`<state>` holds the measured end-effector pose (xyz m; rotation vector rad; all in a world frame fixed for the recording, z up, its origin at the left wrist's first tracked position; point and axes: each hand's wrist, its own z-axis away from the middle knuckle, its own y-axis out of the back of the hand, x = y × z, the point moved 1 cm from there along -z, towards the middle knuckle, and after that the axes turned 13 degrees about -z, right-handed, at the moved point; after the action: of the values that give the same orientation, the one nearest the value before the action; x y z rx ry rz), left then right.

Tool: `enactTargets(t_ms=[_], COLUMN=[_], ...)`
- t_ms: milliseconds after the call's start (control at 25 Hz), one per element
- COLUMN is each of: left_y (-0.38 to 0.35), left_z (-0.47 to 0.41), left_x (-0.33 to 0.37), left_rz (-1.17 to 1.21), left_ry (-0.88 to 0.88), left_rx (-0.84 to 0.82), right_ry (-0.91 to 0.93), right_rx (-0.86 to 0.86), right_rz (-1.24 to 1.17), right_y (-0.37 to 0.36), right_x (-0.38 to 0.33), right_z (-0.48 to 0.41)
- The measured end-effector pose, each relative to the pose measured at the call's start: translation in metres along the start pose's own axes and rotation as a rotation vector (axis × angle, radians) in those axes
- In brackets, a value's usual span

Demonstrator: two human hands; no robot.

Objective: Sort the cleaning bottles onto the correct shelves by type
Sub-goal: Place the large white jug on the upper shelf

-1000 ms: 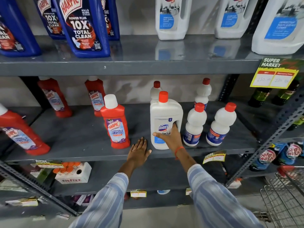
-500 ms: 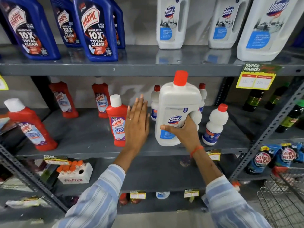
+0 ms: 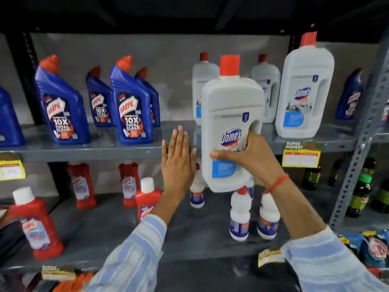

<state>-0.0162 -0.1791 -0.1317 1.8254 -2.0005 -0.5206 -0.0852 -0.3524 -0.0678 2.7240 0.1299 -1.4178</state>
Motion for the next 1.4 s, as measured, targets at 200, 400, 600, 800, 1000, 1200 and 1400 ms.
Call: enactTargets(t_ms=[200,400,600,800,1000,1200,1400], left_y=[-0.010,-0.013,-0.015,-0.015,-0.017,-0.016,-0.016], left_z=[0.000,-0.002,-0.001,-0.001,0.000,-0.001,-0.001], left_x=[-0.004,-0.005,-0.006,-0.005,-0.005,-0.004,-0.003], left_rz=[-0.130,-0.149,-0.163,-0.184,-0.172,-0.180,-0.165], left_ry=[-0.016,-0.011,-0.021,-0.016,-0.002,0.010,0.008], left_rx=[0.001,-0.019,-0.021,-0.026,-0.010,-0.028,-0.051], right_ry=[0.034,-0.100,-0.026,-0.029,-0.028,-0.013,-0.014], right_rx=[0.006,0.025,0.036,0.063,0.108,0.160,0.187], right_rz=[-0.037,-0.054,-0.061,0.013,0.017,0.078,0.095], right_y=[0.007,0.005,0.004,-0.001,0.000,-0.006,-0.009], right_x=[-0.025,-0.024,-0.025,-0.006,0.006,0.011,0.010], right_z=[-0.057,-0.098,-0.122,-0.132,-0.143,-0.143,-0.141])
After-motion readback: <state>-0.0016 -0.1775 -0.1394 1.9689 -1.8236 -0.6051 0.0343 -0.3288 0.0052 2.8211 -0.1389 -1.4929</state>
